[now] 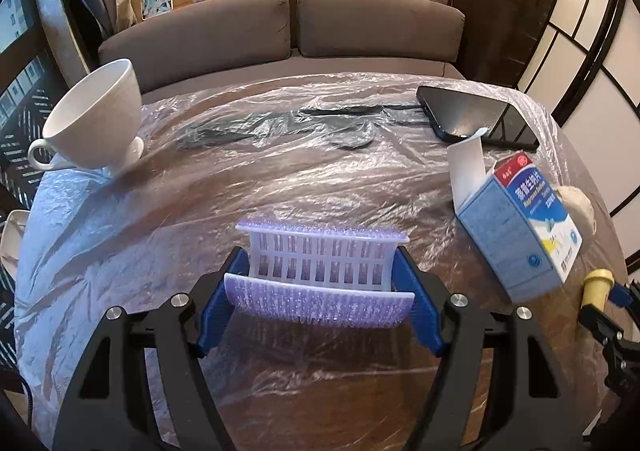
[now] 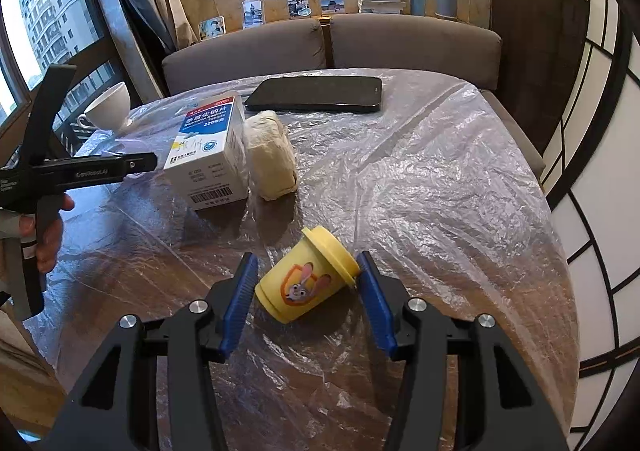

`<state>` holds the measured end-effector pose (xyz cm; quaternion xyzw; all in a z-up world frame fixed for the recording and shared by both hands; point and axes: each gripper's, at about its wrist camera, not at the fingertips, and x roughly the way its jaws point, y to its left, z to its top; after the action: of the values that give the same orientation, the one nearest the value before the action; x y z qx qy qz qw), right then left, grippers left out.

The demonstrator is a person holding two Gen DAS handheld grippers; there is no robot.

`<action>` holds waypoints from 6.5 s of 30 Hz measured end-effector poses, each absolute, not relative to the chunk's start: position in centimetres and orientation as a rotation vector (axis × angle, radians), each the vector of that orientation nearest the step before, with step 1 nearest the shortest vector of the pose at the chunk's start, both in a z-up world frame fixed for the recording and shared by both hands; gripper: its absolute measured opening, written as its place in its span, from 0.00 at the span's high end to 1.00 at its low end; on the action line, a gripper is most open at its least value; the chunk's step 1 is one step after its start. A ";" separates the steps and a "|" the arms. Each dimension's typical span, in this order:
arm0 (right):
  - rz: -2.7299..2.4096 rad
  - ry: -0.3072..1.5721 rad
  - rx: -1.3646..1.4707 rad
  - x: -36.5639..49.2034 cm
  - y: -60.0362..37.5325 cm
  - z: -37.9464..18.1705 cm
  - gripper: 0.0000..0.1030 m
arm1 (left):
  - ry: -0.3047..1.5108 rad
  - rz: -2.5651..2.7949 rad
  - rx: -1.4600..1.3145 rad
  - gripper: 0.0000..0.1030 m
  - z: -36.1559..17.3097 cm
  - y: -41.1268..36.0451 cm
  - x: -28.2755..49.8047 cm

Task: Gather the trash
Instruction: 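Carry the purple rack and yellow cup over the white bin and release both, then move both tools back over the table toward the medicine box and white bundle, then grasp the white medicine box with the left tool while the right tool grasps the white bundle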

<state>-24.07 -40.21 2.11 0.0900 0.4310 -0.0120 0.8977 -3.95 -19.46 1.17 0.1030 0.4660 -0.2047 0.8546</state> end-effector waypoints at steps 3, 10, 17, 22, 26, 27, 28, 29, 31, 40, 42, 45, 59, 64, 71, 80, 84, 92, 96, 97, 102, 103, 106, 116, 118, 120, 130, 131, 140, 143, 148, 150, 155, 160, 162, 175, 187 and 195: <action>-0.035 0.891 0.187 -23.8 -40.1 1.9 0.42 | 0.972 -0.431 0.220 0.28 1.3 -19.1 -4.5; -0.063 0.889 0.204 -23.7 -40.0 2.0 0.52 | 0.974 -0.436 0.208 0.28 1.7 -18.3 -5.5; -0.046 0.908 0.301 -24.0 -40.4 2.3 0.52 | 0.980 -0.436 0.210 0.28 2.2 -17.5 -7.6; -0.024 0.924 0.268 -25.0 -38.9 2.9 0.52 | 0.977 -0.442 0.223 0.28 2.7 -17.0 -9.6; -0.005 0.926 0.253 -25.8 -37.7 3.6 0.52 | 0.963 -0.447 0.235 0.28 3.3 -16.4 -11.4; 0.000 0.925 0.252 -26.0 -37.4 3.8 0.52 | 0.962 -0.449 0.235 0.28 3.4 -16.2 -11.8; 0.008 0.922 0.248 -26.2 -37.0 4.1 0.52 | 0.960 -0.450 0.235 0.28 3.6 -16.0 -12.3; 0.014 0.919 0.245 -26.5 -36.6 4.4 0.52 | 0.958 -0.451 0.236 0.28 3.7 -15.8 -12.7; 0.029 0.913 0.238 -26.9 -35.8 4.9 0.52 | 0.949 -0.450 0.243 0.28 3.9 -15.5 -13.5; 0.097 0.904 0.194 -29.1 -31.8 6.7 0.52 | 0.922 -0.459 0.265 0.28 4.6 -13.5 -16.9; 0.106 0.906 0.185 -29.6 -31.1 6.9 0.52 | 0.919 -0.460 0.269 0.28 4.8 -13.1 -17.5; 0.112 0.910 0.178 -30.5 -30.1 7.1 0.52 | 0.918 -0.462 0.273 0.28 4.9 -12.4 -18.2; 0.109 0.915 0.173 -34.8 -26.8 7.8 0.52 | 0.906 -0.535 0.325 0.28 5.7 -10.8 -22.5; 0.147 0.919 0.168 -36.9 -26.6 8.0 0.52 | 0.904 -0.535 0.326 0.28 6.0 -10.8 -24.9; 0.223 0.945 0.139 -40.3 -26.6 7.6 0.52 | 0.944 -0.544 0.319 0.28 5.5 -11.3 -29.3; 0.283 0.992 0.111 -44.5 -26.8 6.1 0.52 | 1.025 -0.528 0.312 0.28 3.3 -11.9 -34.7; 0.298 1.011 0.083 -45.8 -26.8 5.0 0.52 | 1.052 -0.516 0.309 0.28 2.1 -11.7 -36.1; 0.308 1.071 0.081 -46.1 -26.4 1.9 0.52 | 1.120 -0.480 0.345 0.28 -1.6 -11.7 -37.0; 0.299 1.097 0.077 -45.6 -26.2 0.4 0.52 | 1.145 -0.467 0.361 0.28 -3.2 -11.8 -36.8; 0.296 1.107 0.081 -45.4 -26.2 -0.1 0.52 | 1.150 -0.466 0.364 0.28 -3.5 -11.8 -36.7; 0.283 1.145 0.106 -44.5 -26.3 -1.8 0.52 | 1.175 -0.466 0.384 0.28 -5.2 -12.1 -35.7; 0.281 1.153 0.110 -44.3 -26.3 -2.1 0.52 | 1.179 -0.465 0.389 0.28 -5.5 -12.1 -35.6; 0.274 1.172 0.114 -43.8 -26.3 -2.9 0.52 | 1.199 -0.474 0.397 0.28 -6.3 -12.1 -35.1; 0.247 1.207 0.136 -42.5 -26.1 -3.6 0.52 | 1.240 -0.519 0.419 0.28 -7.6 -12.3 -33.9; 0.234 1.199 0.146 -42.4 -26.4 -3.2 0.33 | 1.223 -0.526 0.434 0.25 -7.4 -12.5 -33.6; 0.214 1.177 0.173 -42.9 -27.1 -2.4 0.22 | 1.205 -0.530 0.442 0.19 -6.8 -12.2 -33.4; 0.116 1.000 0.278 -42.5 -31.1 5.1 0.22 | 1.108 -0.595 0.311 0.18 0.3 -10.9 -33.0; 0.100 0.971 0.285 -42.2 -31.6 6.0 0.21 | 1.070 -0.606 0.292 0.13 2.0 -10.9 -32.8; -0.039 0.834 0.251 -36.8 -35.3 9.8 0.18 | 0.848 -0.585 0.294 0.03 9.3 -13.4 -27.1; -0.066 0.819 0.231 -34.8 -35.5 9.9 0.18 | 0.820 -0.598 0.296 0.03 9.9 -14.7 -23.5; -0.094 0.836 0.211 -30.8 -36.2 9.3 0.18 | 0.793 -0.704 0.359 0.03 9.9 -17.1 -18.8; -0.106 0.843 0.215 -29.0 -36.6 9.0 0.19 | 0.771 -0.749 0.402 0.03 9.6 -18.2 -17.6; -0.126 0.868 0.232 -24.7 -37.7 7.9 0.31 | 0.709 -0.847 0.534 0.03 8.0 -21.7 -14.5; -0.095 0.890 0.242 -21.1 -38.4 6.3 0.43 | 0.710 -0.911 0.585 0.03 6.2 -24.0 -11.9; -0.086 0.898 0.253 -20.2 -38.6 5.7 0.47 | 0.710 -0.935 0.595 0.03 5.6 -24.8 -10.9; -0.098 0.912 0.279 -16.1 -39.3 3.8 0.48 | 0.776 -0.976 0.595 0.03 2.4 -28.4 -6.9; -0.129 0.895 0.361 -16.5 -41.0 3.4 0.48 | 0.770 -0.936 0.564 0.03 1.7 -30.9 -5.3; -0.123 0.883 0.364 -16.7 -40.3 3.0 0.57 | 0.754 -0.885 0.610 0.17 0.7 -31.5 -5.4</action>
<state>-16.73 -40.30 2.98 0.1750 0.4245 -0.0593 0.8864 -5.38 -31.54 0.69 0.2834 0.3505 -0.4112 0.7923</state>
